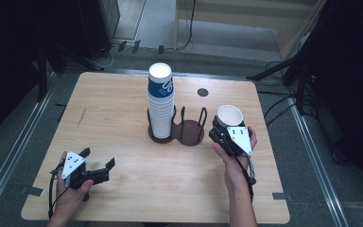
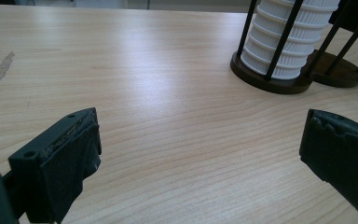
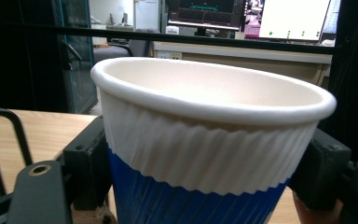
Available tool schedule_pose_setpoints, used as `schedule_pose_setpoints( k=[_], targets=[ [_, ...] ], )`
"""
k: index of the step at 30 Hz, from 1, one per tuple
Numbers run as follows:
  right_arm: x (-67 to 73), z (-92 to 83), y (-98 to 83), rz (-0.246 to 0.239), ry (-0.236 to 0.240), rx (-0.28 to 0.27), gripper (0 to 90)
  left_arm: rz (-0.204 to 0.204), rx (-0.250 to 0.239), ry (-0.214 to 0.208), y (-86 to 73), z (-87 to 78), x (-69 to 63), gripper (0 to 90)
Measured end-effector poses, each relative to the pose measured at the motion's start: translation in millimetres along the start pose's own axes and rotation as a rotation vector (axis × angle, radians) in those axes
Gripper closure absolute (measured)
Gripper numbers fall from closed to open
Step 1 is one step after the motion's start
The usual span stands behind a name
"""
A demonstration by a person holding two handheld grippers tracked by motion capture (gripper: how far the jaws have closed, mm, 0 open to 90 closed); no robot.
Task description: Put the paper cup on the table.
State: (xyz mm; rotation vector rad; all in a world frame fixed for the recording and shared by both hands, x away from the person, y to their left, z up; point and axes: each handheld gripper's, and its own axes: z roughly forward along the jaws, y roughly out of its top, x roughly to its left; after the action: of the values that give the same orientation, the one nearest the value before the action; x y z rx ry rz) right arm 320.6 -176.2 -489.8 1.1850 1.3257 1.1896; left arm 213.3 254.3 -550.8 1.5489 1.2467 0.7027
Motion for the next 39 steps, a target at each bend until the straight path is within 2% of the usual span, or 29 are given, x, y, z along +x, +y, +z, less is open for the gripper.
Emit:
schedule_pose_setpoints(
  k=[6, 10, 14, 16, 18, 19, 21, 25, 39],
  targets=[
    [-5.6, 8.2, -9.5, -0.015, -0.013, 0.011, 20.8, 0.002, -0.001, 0.001, 0.0, -0.1, 0.0, 0.0],
    [-9.8, 14.5, -15.9, 0.002, -0.017, 0.038, 20.7, -0.003, 0.001, -0.002, 0.0, -0.1, 0.5, 0.0],
    [-15.6, 22.9, -24.1, 0.003, -0.043, 0.080, 20.7, -0.002, 0.000, -0.002, 0.0, -0.1, 0.4, 0.0],
    [-16.9, 23.8, -25.1, 0.005, -0.042, 0.080, 20.6, -0.002, 0.000, -0.001, 0.0, -0.1, 0.4, 0.0],
    [-19.6, 25.6, -27.2, 0.044, -0.036, 0.087, 20.6, -0.001, 0.000, -0.001, 0.0, -0.1, 0.3, 0.0],
    [-20.0, 26.3, -27.9, 0.047, -0.038, 0.094, 20.5, -0.002, 0.000, -0.001, 0.0, -0.1, 0.3, 0.0],
    [-20.6, 27.9, -30.7, 0.027, -0.031, 0.102, 20.4, -0.001, 0.001, -0.001, 0.0, -0.1, 0.4, 0.0],
    [-21.9, 31.3, -35.8, 0.028, -0.038, 0.130, 20.1, -0.001, 0.000, -0.001, 0.0, -0.1, 0.3, 0.0],
    [-29.5, 41.7, -48.6, 0.063, -0.063, 0.169, 19.3, 0.000, 0.001, -0.001, 0.0, 0.0, 0.2, 0.0]
  ],
)
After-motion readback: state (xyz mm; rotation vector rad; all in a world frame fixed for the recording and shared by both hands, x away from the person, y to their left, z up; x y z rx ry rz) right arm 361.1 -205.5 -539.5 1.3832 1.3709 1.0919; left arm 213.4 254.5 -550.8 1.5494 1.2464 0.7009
